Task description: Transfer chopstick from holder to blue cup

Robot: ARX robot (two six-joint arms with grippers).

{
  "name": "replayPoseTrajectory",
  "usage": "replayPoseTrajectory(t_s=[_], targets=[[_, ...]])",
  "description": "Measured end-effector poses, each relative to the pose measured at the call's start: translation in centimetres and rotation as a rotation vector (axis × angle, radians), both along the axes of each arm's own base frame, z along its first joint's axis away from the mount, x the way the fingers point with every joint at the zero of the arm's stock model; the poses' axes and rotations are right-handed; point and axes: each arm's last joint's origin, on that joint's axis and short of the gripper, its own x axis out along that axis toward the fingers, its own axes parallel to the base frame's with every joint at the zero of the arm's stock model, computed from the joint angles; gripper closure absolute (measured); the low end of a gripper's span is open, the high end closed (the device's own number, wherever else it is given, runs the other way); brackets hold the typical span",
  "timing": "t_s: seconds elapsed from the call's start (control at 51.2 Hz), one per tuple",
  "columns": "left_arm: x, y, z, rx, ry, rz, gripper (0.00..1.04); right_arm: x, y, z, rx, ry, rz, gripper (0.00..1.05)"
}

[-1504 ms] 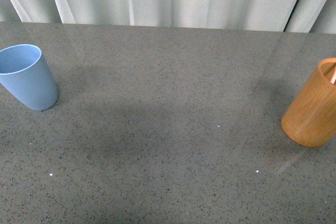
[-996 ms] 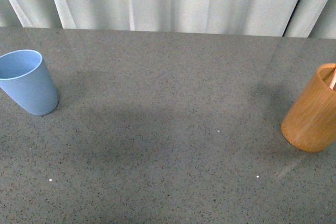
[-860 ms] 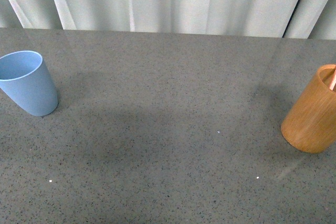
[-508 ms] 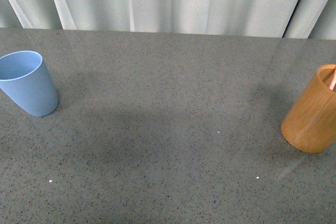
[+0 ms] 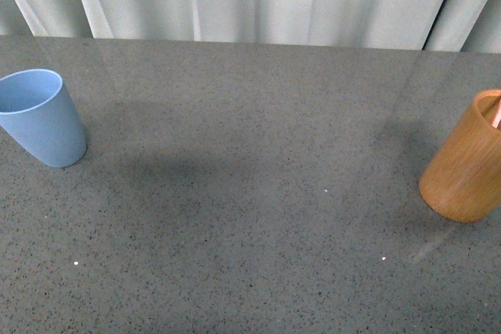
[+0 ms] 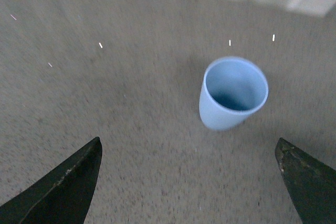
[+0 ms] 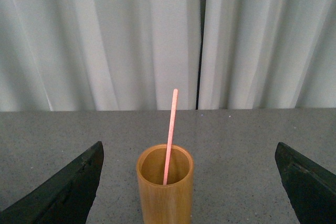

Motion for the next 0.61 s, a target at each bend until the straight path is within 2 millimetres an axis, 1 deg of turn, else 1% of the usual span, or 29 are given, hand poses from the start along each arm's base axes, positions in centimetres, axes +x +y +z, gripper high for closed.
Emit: replayPoseTrajectory(t_s=[0.039, 0.059, 0.098, 0.176, 0.254, 0.313, 0.391, 0.508, 0.606], targets=[[1.2, 0.3, -0.2, -0.009, 0.077, -0.016, 0.07, 0.0, 0.0, 0.0, 0.0, 0.0, 0.0, 0.1], [2.4, 0.6, -0.4, -0.008, 0.138, -0.034, 0.07, 0.0, 0.0, 0.0, 0.0, 0.0, 0.0, 0.1], [3.9, 1.0, -0.5, -0.015, 0.211, -0.047, 0.07, 0.0, 0.0, 0.0, 0.0, 0.0, 0.0, 0.1], [6.7, 1.8, -0.2, 0.029, 0.259, -0.041, 0.07, 0.0, 0.0, 0.0, 0.0, 0.0, 0.0, 0.1], [8.9, 2.4, 0.0, 0.05, 0.285, -0.043, 0.07, 0.0, 0.0, 0.0, 0.0, 0.0, 0.0, 0.1], [10.1, 2.7, -0.3, 0.062, 0.308, -0.04, 0.07, 0.0, 0.0, 0.0, 0.0, 0.0, 0.0, 0.1], [11.1, 2.7, -1.0, 0.063, 0.345, -0.038, 0.07, 0.0, 0.0, 0.0, 0.0, 0.0, 0.0, 0.1], [12.0, 2.5, -1.4, 0.058, 0.366, -0.041, 0.07, 0.0, 0.0, 0.0, 0.0, 0.0, 0.0, 0.1], [13.0, 2.0, -1.5, 0.053, 0.369, -0.047, 0.07, 0.0, 0.0, 0.0, 0.0, 0.0, 0.0, 0.1]])
